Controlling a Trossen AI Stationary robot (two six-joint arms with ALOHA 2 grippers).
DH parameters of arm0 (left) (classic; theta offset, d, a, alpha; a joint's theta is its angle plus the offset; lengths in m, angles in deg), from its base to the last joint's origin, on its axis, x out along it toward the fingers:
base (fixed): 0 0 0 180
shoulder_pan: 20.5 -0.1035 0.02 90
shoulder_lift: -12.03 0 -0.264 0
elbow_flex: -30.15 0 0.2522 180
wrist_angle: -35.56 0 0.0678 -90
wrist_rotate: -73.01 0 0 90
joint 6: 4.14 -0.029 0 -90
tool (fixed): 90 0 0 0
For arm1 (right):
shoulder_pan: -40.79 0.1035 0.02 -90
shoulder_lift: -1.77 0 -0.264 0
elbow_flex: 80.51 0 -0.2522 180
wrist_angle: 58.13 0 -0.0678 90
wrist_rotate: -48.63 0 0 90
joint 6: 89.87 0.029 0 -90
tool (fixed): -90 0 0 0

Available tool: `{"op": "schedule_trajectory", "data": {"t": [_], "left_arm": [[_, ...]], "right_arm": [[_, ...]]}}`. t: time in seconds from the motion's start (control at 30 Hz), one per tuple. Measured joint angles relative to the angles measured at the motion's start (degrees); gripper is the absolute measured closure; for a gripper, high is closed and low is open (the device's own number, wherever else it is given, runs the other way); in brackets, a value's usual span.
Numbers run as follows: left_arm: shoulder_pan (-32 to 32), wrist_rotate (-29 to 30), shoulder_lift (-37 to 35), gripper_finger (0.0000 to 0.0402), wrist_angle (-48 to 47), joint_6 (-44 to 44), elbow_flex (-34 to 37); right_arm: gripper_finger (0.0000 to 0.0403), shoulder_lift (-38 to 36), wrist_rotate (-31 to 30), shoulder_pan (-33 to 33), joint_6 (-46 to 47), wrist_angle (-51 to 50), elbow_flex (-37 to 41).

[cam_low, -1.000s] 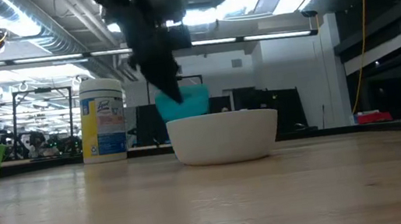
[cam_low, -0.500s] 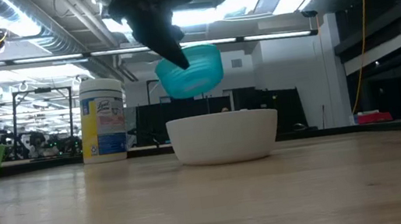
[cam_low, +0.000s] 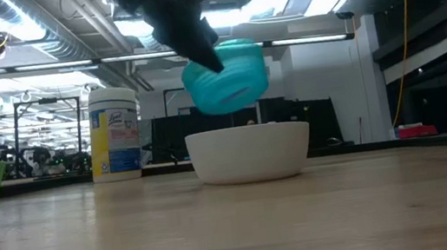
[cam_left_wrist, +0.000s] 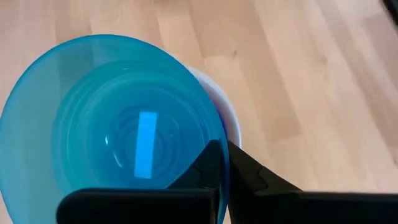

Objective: Nest bowls inside each other
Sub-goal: Stack the light blue bowl in the blue bowl

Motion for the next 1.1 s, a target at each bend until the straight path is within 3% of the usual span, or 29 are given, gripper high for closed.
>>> {"op": "schedule_trajectory", "data": {"t": [0.57,1.1], "left_arm": [[0.9,-2.8,6.0,0.0400,5.5,0.9,0.0],[-0.9,-4.0,9.7,0.0392,4.0,-3.3,0.0]], "right_arm": [[0.0224,0.3,0.1,1.4,-0.4,0.0,0.0],[0.0224,0.4,-2.0,4.5,-0.2,0.1,0.0]]}}
